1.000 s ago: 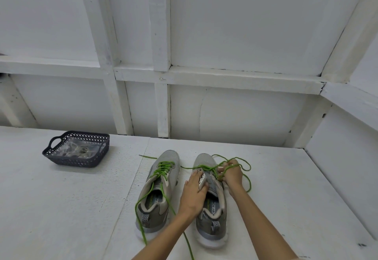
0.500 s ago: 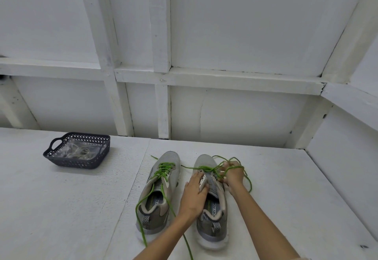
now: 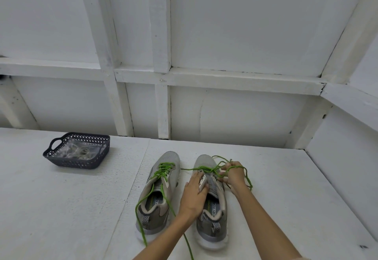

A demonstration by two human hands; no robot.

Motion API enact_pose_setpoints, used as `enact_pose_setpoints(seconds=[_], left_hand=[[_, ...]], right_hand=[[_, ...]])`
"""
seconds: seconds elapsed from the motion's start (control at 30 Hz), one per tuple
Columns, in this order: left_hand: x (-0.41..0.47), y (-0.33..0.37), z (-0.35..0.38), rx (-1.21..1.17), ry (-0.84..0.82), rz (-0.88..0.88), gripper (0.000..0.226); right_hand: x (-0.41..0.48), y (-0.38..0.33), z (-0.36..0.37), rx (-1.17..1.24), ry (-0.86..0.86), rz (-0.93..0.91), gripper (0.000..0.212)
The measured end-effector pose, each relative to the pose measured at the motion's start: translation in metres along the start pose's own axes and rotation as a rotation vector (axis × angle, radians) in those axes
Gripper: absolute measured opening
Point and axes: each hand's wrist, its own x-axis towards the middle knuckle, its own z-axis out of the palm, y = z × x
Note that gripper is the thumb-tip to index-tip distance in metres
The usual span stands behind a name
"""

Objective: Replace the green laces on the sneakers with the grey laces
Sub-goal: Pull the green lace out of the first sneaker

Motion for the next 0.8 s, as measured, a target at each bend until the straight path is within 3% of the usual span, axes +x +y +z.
enact_pose_setpoints(seconds=[0.13,0.23,0.53,0.7,0.8], left_hand=[[0.000,0.000,0.000,0.010,-0.002,-0.005,0.049],[0.000,0.000,0.000,0.017,-0.001,-0.006,0.049],[0.000,0.001,0.000,0.015,0.001,-0.009,0.049],[0.000,0.000,0.000,0.003,0.001,-0.003,0.049],[-0.001,0.000,-0.001,0.009,0.007,-0.009,0.050]], right_hand=[[-0.002,-0.004,0.002,-0.076,-0.063,0.053,0.028],[-0.002,-0.005,-0.002,-0.225,-0.119,-0.027,0.022],[0.001,0.002,0.000,-0.350,-0.156,-0.161,0.014],[0.004,0.002,0.007,-0.116,-0.019,-0.064,0.013],[-0.001,0.004,0.004,-0.249,-0.068,-0.090,0.006]])
